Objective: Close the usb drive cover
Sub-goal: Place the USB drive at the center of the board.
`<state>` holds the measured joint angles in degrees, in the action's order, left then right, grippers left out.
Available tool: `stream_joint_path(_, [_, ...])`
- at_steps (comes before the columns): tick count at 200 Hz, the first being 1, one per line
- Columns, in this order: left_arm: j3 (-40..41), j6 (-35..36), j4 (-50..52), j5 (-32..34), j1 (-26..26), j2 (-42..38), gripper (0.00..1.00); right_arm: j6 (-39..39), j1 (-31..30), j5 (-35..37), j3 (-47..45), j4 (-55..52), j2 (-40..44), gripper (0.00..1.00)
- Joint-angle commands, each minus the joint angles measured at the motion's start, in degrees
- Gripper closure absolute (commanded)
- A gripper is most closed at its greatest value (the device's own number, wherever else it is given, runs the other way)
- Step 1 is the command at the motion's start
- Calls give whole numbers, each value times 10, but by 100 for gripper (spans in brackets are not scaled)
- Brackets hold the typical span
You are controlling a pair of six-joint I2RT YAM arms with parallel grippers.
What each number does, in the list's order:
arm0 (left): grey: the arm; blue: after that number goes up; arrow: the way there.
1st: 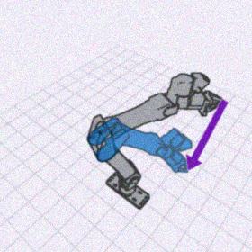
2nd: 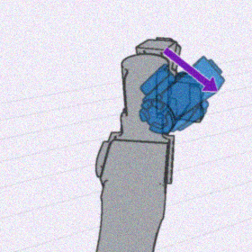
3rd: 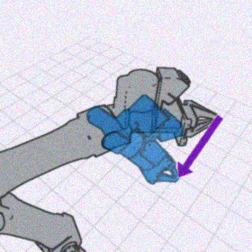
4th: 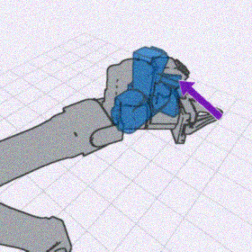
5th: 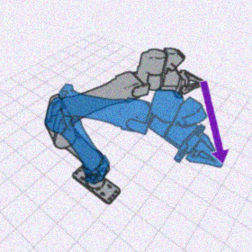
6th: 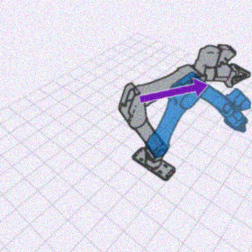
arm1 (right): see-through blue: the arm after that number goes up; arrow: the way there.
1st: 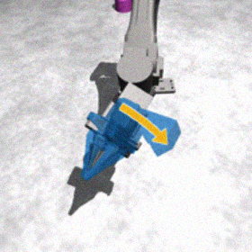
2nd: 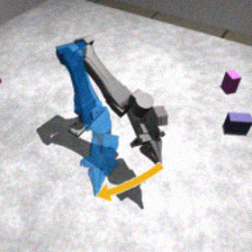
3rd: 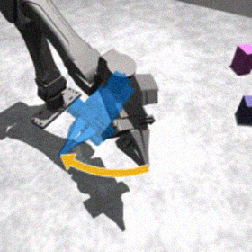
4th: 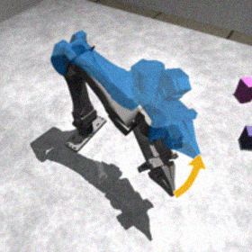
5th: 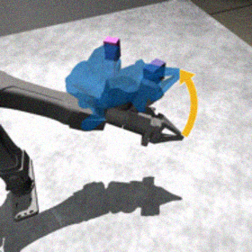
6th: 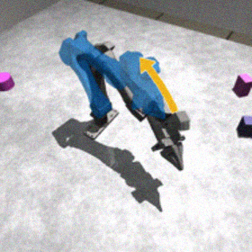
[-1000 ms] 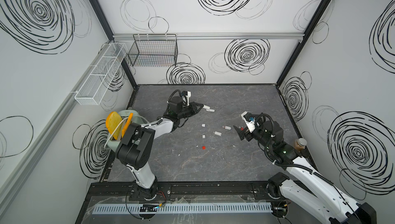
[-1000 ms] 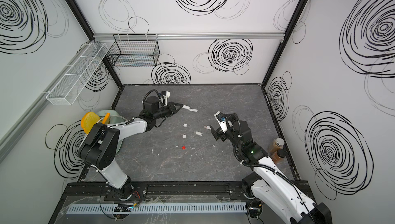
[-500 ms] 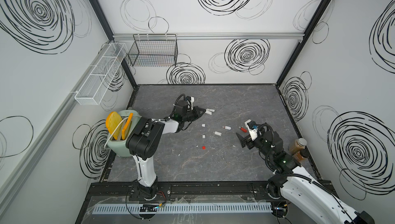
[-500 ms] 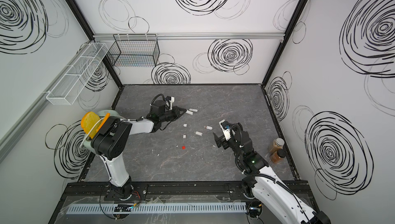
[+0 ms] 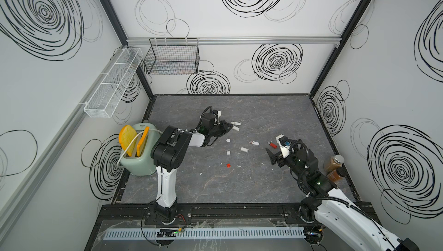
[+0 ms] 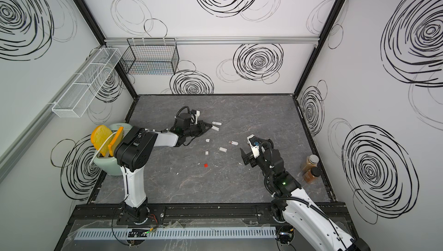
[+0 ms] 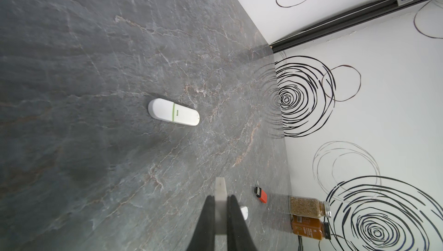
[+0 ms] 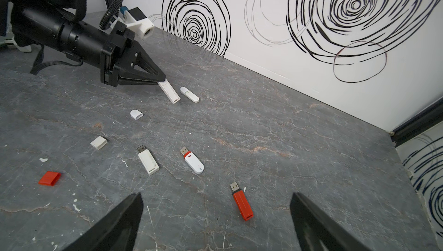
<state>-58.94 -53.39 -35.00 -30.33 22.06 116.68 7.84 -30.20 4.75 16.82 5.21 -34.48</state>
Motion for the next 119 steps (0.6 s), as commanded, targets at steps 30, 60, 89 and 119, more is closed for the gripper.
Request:
stream_joint_path(30, [-19, 0, -8, 5, -2, 32, 98, -5, -4, 1, -9, 23, 7, 1])
stream_joint_path(60, [-21, -2, -1, 6, -5, 45, 93, -5, -4, 2, -9, 24, 8, 1])
stream_joint_path(89, [-22, 0, 5, 7, -9, 53, 89, -5, -4, 2, -10, 24, 9, 1])
stream_joint_path(119, [-20, 0, 8, 5, -9, 57, 82, -4, -4, 2, -10, 23, 8, 1])
